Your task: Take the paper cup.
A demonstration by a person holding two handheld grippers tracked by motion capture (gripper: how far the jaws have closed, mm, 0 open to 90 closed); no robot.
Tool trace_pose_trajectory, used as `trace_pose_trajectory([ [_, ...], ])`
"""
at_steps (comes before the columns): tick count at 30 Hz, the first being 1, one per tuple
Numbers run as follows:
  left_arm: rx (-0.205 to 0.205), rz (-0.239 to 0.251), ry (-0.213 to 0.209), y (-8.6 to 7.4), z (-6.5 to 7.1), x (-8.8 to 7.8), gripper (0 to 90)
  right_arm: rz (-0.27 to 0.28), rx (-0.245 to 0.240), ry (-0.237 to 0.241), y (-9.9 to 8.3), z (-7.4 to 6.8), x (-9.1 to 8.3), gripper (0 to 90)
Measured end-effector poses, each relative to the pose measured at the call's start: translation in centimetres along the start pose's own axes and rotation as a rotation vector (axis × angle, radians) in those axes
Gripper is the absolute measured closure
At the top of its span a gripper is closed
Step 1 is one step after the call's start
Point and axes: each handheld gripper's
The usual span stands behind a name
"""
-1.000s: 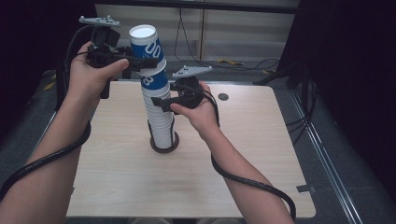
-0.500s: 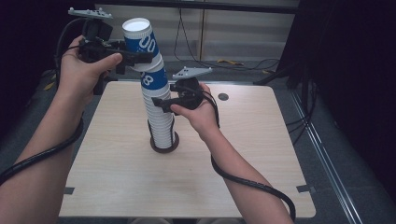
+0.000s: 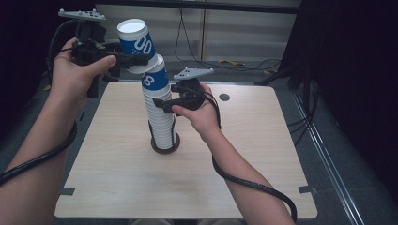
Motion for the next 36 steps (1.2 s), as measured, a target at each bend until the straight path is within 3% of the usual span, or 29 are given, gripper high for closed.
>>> trace_pose_trajectory([
  [12, 0.014, -0.006, -0.034, -1.2, 0.7, -1.5, 23.1, -0.002, -0.011, 0.0, 0.0, -0.2, -0.1, 20.3],
  [19, 0.014, 0.015, -0.058, -2.0, 1.0, -2.3, 23.2, -0.026, -0.028, -0.002, -0.2, -0.3, -0.3, 18.1],
  [36, 0.04, -0.008, -0.096, -3.3, 2.0, -3.8, 23.1, -0.036, -0.037, 0.005, -0.7, -0.1, -0.9, 16.2],
])
Point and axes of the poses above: each handheld gripper's, and its own axes: x roughly forward along the jaws, y roughly out of its top, z roughly to its right, and after that the axes turned 1 degree about -x, right-handed
